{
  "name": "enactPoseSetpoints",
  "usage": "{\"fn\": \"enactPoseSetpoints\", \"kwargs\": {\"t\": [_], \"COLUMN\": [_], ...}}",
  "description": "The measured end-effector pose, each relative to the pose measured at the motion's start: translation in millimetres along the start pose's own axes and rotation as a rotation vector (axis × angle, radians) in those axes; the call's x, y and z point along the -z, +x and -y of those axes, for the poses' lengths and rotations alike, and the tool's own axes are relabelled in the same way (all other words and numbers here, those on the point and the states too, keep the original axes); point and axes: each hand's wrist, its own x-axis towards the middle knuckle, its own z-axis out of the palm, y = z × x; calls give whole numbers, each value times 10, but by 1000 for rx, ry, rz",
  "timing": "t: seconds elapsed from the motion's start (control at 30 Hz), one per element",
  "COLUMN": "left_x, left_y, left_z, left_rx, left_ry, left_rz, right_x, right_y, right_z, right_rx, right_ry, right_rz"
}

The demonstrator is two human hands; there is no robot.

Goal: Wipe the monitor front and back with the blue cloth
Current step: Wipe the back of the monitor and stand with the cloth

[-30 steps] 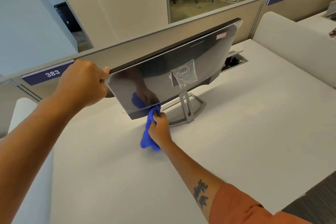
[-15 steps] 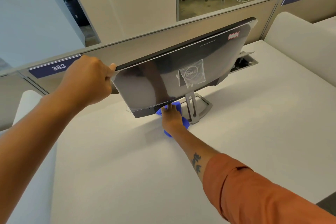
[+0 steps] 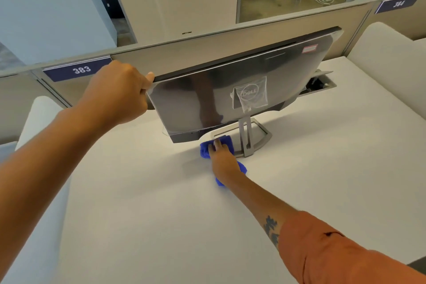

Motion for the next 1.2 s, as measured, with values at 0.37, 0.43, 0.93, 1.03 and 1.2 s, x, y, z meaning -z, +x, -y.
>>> {"fn": "enactPoseSetpoints", "kwargs": {"t": [0.37,0.43,0.93,1.03,1.2], "left_x": [58,70,15,-1,15], "left_y": [-35,-36,0,11,1], "left_z": [-174,-211,-263,-259,-320], "left_rx": [111,136,241,258,263], "left_ry": [22,37,103,106,88], "left_rz": [-3,10,1,-20,4], "right_x": [-162,-57,306,400,354], "right_y": [-365,-312,-584,-546,-444], "right_z": [-292,-436,-1817,-1725,-1926], "right_rx": [14,-96,-240,-97,-107], "right_ry": [189,192,434,445,301], "right_rz": [-49,-77,-105,-121,-29]}}
